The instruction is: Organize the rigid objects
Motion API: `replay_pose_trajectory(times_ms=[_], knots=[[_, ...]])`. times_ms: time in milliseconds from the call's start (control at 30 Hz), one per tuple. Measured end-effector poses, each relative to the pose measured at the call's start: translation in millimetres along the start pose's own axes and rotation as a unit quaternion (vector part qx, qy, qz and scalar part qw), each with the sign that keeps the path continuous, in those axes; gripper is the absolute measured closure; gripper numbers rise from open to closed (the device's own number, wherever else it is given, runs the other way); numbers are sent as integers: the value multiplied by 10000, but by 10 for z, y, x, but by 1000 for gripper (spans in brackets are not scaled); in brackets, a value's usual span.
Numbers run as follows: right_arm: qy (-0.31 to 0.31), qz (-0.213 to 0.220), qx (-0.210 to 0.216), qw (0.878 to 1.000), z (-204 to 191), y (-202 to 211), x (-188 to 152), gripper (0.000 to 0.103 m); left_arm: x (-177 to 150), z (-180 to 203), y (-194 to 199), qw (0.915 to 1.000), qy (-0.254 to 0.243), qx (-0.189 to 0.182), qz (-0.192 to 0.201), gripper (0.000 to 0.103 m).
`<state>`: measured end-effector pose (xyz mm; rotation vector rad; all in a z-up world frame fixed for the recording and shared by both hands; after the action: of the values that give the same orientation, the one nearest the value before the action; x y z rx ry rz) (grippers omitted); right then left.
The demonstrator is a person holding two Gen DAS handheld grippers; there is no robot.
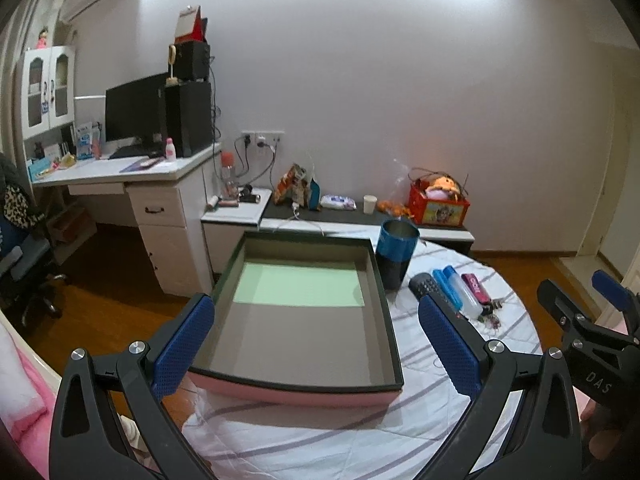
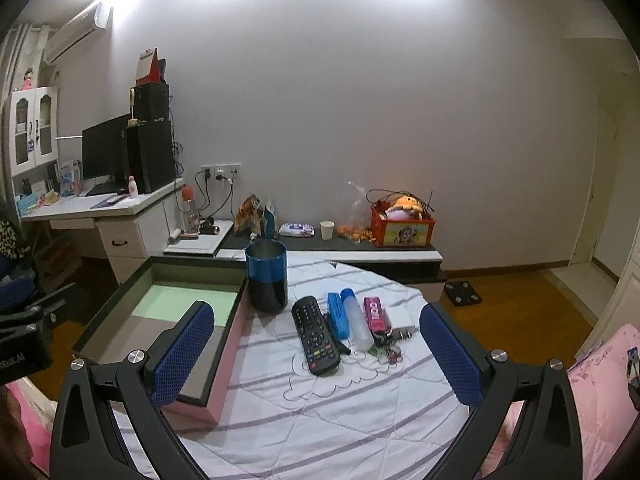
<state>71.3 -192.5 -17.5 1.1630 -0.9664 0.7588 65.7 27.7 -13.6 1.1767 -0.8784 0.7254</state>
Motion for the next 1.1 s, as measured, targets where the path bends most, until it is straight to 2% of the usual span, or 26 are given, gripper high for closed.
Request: replay_pose_trajectory(times_ms=[233, 433, 567, 767, 900, 1033, 1100], knots=[[-32, 241, 89, 9997, -82, 104, 106, 0, 70, -42, 115, 9996, -84, 57, 271, 0], [20, 401, 36, 9992, -146, 159, 130, 0, 32, -43, 131, 9995, -163, 14, 272, 0], [-35, 672, 89, 9977, -162, 263, 165, 0, 59, -18, 257, 9975, -266, 30, 656, 0], [-114, 859, 197, 9960, -198, 359, 185, 0, 84, -38, 312, 9963, -241, -104, 819, 0], [-96, 985, 235, 9948, -239, 417, 210, 0, 111, -48, 338, 9956, -194, -61, 919, 0], [-94, 1033, 234, 9943, -259, 440, 207, 0, 85, -9, 378, 9932, -522, 180, 1023, 0], [-101, 1021, 192, 9945, -250, 432, 198, 0, 54, 49, 378, 9922, -652, 93, 1063, 0]])
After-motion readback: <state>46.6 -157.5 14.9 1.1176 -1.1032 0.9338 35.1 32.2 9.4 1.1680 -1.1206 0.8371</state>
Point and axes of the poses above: each gripper's, at about its wrist camera, not at the fingertips, and y roughly against the way its jaws point, z to its right, x to its top, the point moved 8 cm from there along -y, roughly the way its jaws point, and after that the axes turned 10 degrees about -x, right-handed, at the moved point
